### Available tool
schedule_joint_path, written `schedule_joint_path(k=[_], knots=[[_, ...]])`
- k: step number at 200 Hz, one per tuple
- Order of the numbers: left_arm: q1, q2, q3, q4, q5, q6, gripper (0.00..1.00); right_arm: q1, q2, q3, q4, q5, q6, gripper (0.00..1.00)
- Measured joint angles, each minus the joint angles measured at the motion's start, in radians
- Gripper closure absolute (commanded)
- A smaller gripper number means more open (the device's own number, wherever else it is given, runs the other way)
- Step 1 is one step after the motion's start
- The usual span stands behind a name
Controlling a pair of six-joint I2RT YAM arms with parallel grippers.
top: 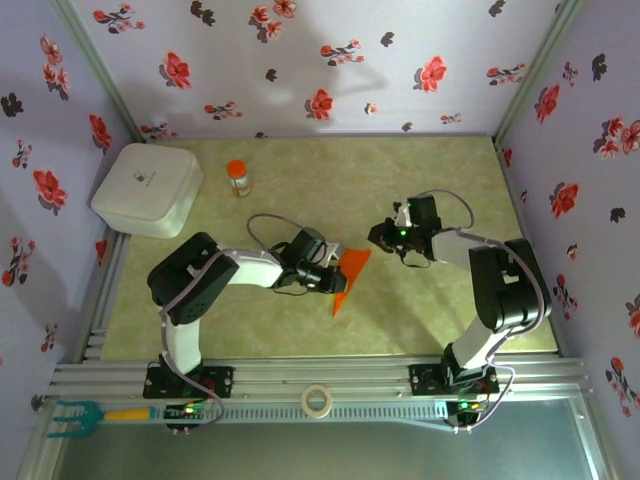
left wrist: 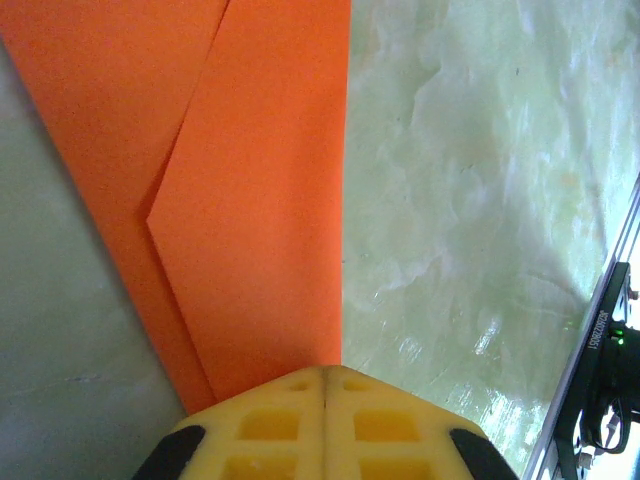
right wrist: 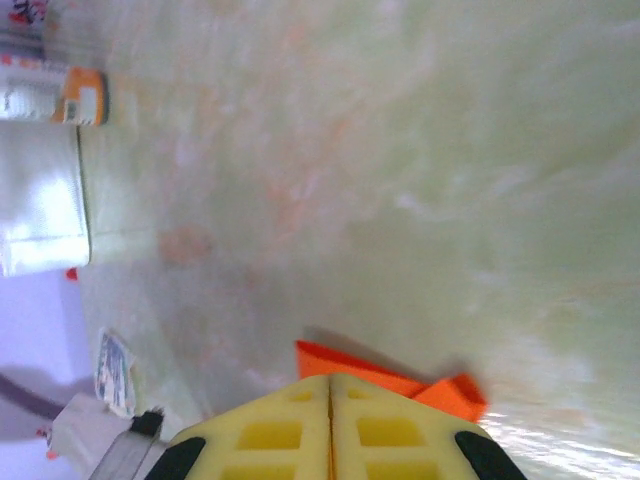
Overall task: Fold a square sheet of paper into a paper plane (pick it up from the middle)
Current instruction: Fold the wing for the fifth time at the center of the table.
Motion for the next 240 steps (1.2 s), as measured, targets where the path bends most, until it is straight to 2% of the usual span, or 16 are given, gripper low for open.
schedule_joint_path(k=[30,51,74,121,169,212,240], knots=[[0.000,0.000,0.001,-0.001,0.000,0.000,1.00,0.080,0.023,-0.030,0.010,-0.019,0.003,0.94],[0.000,0.000,0.001,-0.001,0.000,0.000,1.00,0.098,0.065,-0.039,0.008,-0.021,0.003,0.95],[0.000,0.000,0.001,-0.002,0.000,0.000,1.00,0.082,0.097,-0.040,0.004,0.001,0.000,0.95],[0.000,0.000,0.002,-0.003,0.000,0.000,1.00,0.024,0.129,-0.040,0.036,-0.068,0.013,0.95],[0.000,0.000,0.002,-0.004,0.000,0.000,1.00,-0.046,0.130,-0.040,0.061,-0.052,0.021,0.94],[0.000,0.000,0.003,-0.006,0.000,0.000,1.00,-0.050,0.057,-0.050,0.069,-0.023,0.023,0.92],[0.000,0.000,0.008,-0.018,0.000,0.000,1.00,-0.011,0.016,-0.051,0.084,-0.034,0.023,0.94]])
